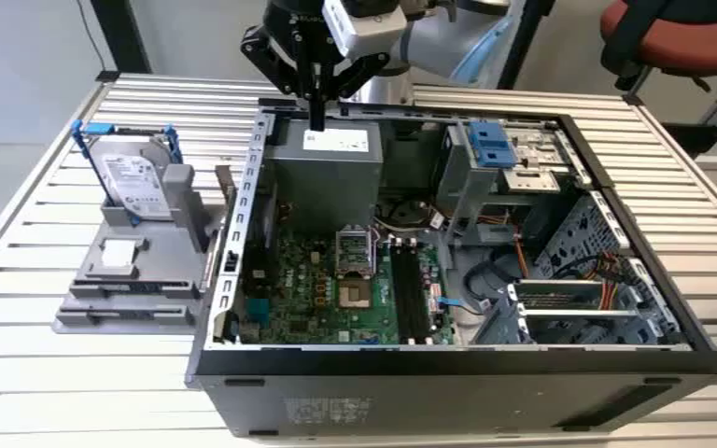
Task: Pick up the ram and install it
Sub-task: 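Reach for the ram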
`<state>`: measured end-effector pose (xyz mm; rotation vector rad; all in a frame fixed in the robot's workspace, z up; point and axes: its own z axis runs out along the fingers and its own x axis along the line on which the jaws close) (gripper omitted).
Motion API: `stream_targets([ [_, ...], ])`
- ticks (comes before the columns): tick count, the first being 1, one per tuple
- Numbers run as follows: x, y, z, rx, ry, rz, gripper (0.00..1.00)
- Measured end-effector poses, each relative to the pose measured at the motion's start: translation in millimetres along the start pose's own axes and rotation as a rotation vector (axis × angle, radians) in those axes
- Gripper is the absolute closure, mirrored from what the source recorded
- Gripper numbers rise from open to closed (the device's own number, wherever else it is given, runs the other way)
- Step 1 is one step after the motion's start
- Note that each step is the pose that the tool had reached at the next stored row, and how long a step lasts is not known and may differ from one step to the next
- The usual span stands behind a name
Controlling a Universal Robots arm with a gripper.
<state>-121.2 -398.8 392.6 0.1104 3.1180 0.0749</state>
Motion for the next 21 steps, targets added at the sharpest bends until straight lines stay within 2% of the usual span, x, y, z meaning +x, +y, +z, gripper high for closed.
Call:
stream_targets([
  [15,0.1,0.0,0.0,-0.0001,0.0000,0.000,1.00],
  [21,3.0,-0.2,-0.1,-0.0001,0.0001,0.000,1.00],
])
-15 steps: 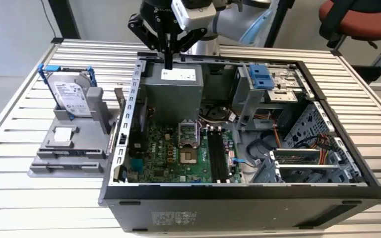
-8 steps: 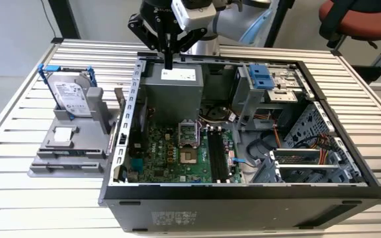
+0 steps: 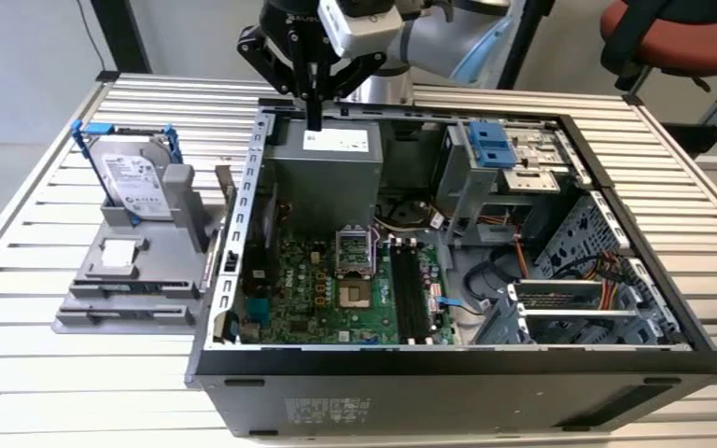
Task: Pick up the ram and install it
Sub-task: 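Reach for the ram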
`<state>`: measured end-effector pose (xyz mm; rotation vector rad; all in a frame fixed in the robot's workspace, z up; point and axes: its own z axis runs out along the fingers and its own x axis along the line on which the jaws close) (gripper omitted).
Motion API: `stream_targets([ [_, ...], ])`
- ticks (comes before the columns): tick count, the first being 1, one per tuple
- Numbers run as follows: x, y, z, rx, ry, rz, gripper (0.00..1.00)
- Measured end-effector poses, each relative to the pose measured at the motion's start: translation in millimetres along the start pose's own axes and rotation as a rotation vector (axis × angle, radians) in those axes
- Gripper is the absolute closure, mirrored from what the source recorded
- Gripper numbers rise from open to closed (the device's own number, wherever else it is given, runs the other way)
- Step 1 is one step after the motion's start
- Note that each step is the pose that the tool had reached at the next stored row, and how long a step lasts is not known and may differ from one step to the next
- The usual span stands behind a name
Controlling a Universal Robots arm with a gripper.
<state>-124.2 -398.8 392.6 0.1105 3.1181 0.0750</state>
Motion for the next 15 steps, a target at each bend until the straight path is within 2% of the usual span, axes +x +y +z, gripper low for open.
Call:
stream_targets([
  [15,20.2,-1.4,-0.5,0.0000,0.0001,0.000,1.00],
])
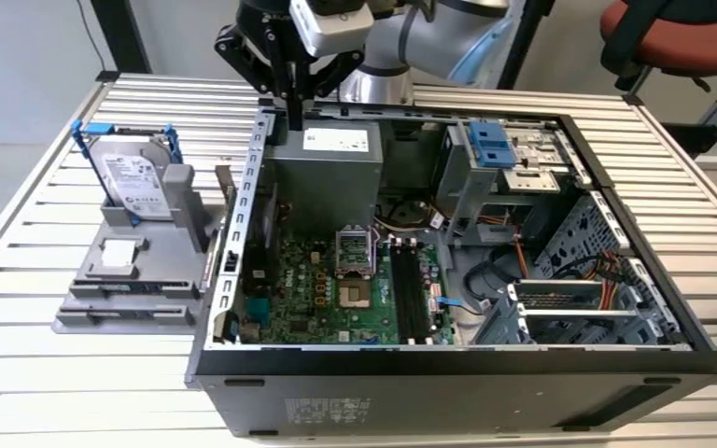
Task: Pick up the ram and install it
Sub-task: 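Reach for the ram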
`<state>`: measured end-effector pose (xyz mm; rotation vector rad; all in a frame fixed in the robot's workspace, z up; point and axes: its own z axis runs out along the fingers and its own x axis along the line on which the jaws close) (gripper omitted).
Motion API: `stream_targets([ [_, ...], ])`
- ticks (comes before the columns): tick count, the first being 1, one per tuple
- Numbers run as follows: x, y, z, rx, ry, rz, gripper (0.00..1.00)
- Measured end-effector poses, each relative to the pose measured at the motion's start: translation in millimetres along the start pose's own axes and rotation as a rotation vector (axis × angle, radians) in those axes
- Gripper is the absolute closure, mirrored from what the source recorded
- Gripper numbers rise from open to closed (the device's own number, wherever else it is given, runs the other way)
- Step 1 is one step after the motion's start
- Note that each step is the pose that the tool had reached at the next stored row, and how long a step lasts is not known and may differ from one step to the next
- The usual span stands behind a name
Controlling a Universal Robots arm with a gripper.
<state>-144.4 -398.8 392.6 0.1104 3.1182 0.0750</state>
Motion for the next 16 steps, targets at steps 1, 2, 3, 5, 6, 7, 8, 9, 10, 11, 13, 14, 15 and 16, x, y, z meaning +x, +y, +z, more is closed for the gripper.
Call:
stream_targets([
  [1,1.7,-0.1,0.0,0.0000,-0.0001,0.000,1.00],
  [2,3.6,-0.2,0.0,0.0000,0.0000,0.000,1.00],
  [3,5.7,-0.4,-0.1,0.0001,0.0000,0.000,1.00],
  [5,10.4,-0.7,-0.2,0.0000,0.0000,0.000,1.00],
  [6,12.6,-0.9,-0.3,0.0000,0.0000,0.000,1.00],
  [7,14.8,-1.0,-0.3,0.0001,0.0000,0.000,1.00],
  [8,16.9,-1.2,-0.4,0.0000,0.0000,0.000,1.00],
  [9,18.8,-1.3,-0.4,0.0000,0.0000,0.000,1.00],
  [10,20.7,-1.4,-0.5,0.0000,0.0000,0.000,1.00],
  [11,22.6,-1.6,-0.5,0.0000,0.0000,0.000,1.00],
  [13,26.3,-1.8,-0.6,0.0000,0.0000,0.000,1.00],
  [14,28.2,-2.0,-0.6,0.0000,0.0000,0.000,1.00],
  [15,30.2,-2.1,-0.6,0.0000,-0.0001,0.000,1.00],
  [16,32.2,-2.3,-0.7,0.0000,0.0000,0.000,1.00],
])
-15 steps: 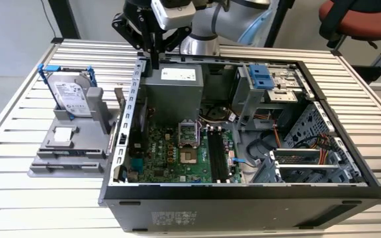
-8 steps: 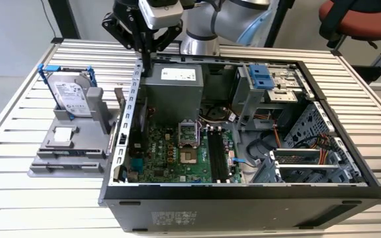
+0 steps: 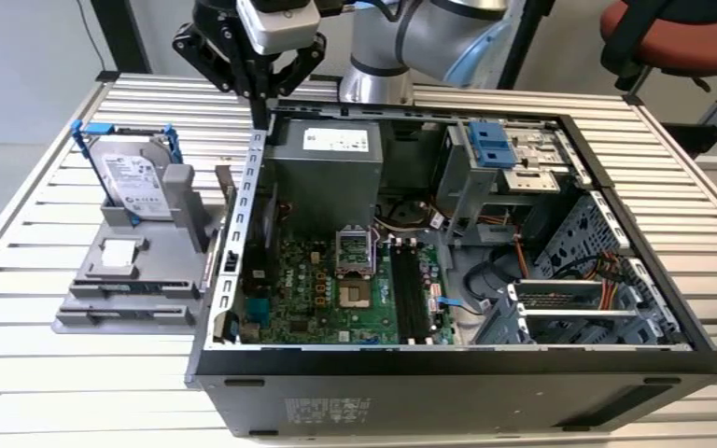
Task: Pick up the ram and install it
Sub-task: 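Reach for the ram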
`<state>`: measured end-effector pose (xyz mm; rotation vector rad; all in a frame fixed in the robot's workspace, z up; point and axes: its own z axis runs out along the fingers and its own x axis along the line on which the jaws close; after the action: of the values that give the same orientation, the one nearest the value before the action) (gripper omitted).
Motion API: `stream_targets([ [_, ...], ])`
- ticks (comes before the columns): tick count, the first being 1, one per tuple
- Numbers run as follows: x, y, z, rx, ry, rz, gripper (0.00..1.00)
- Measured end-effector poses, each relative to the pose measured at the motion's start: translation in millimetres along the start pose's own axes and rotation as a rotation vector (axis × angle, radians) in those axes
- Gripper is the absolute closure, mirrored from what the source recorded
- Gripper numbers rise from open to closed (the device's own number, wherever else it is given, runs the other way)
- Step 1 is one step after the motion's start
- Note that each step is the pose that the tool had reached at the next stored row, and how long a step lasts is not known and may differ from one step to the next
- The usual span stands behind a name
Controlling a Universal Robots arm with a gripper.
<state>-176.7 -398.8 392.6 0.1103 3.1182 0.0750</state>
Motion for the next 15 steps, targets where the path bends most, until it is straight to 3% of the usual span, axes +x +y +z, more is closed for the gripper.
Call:
stream_targets([
  [7,13.9,-1.0,-0.3,0.0000,0.0000,0.000,1.00],
  [8,20.1,-1.4,-0.4,0.0000,0.0000,0.000,1.00],
  [15,35.0,-2.5,-0.8,0.0001,0.0006,0.000,1.00],
])
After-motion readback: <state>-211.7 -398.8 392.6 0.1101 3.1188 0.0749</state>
